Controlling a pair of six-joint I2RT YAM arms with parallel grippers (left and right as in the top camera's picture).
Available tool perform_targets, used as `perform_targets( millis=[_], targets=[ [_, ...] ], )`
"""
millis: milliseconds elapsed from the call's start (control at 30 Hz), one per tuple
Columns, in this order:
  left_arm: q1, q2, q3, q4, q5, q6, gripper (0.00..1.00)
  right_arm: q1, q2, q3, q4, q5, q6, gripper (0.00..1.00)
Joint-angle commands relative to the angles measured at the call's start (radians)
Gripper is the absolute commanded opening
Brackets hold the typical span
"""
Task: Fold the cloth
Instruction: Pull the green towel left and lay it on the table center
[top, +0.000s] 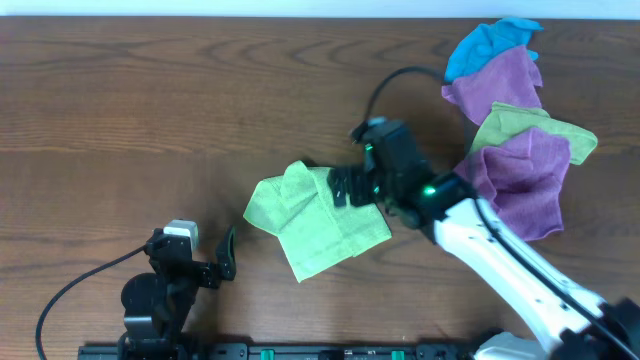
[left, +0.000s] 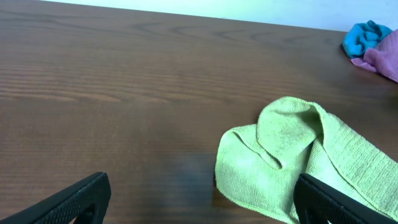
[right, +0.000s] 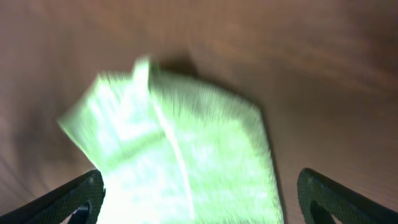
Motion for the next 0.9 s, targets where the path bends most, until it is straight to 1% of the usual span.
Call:
perform_targets(
  millis=[0,33,133,167,233,267,367,500,567,667,867],
  targets=[
    [-0.002,-0.006,-0.021,-0.004,0.000,-0.007,0.95,0.025,0.050,0.005,-0.051,0.029,-0.151,0.91],
    [-0.002,-0.006,-0.021,-0.004,0.000,-0.007,0.95,0.030,0.063,0.005,-0.072,0.032,-0.153,0.86],
    [-0.002,-0.006,-0.021,-0.004,0.000,-0.007,0.95,0.044,0.095,0.005,-0.131,0.034,-0.153,0.61],
    [-0.002,-0.006,-0.021,-0.004,0.000,-0.007,0.96,0.051,0.101,0.005,-0.140,0.035,-0.153,0.54],
    [-0.002,-0.006,-0.021,-0.004,0.000,-0.007,0.95,0.073,0.112,0.005,-0.159,0.052,-0.153,0.48],
    [-0.002,-0.006,-0.021,-0.004,0.000,-0.007,0.95,0.085,0.114,0.005,-0.165,0.064,-0.154,0.43],
    [-0.002,-0.006,-0.021,-0.004,0.000,-0.007,0.95,0.136,0.127,0.001,-0.171,0.117,-0.158,0.45],
    [-0.002,-0.006,-0.021,-0.004,0.000,-0.007,0.95,0.223,0.157,-0.009,-0.171,0.246,-0.161,0.42],
    [-0.002,-0.006,-0.021,-0.004,0.000,-0.007,0.96,0.248,0.179,-0.009,-0.169,0.273,-0.165,0.41],
    [-0.002,-0.006,-0.021,-0.004,0.000,-0.007,0.95,0.271,0.225,-0.009,-0.163,0.284,-0.184,0.38],
    [-0.002,-0.006,-0.021,-0.004,0.000,-0.007,0.95,0.277,0.296,-0.009,-0.151,0.345,-0.183,0.37]
  ],
)
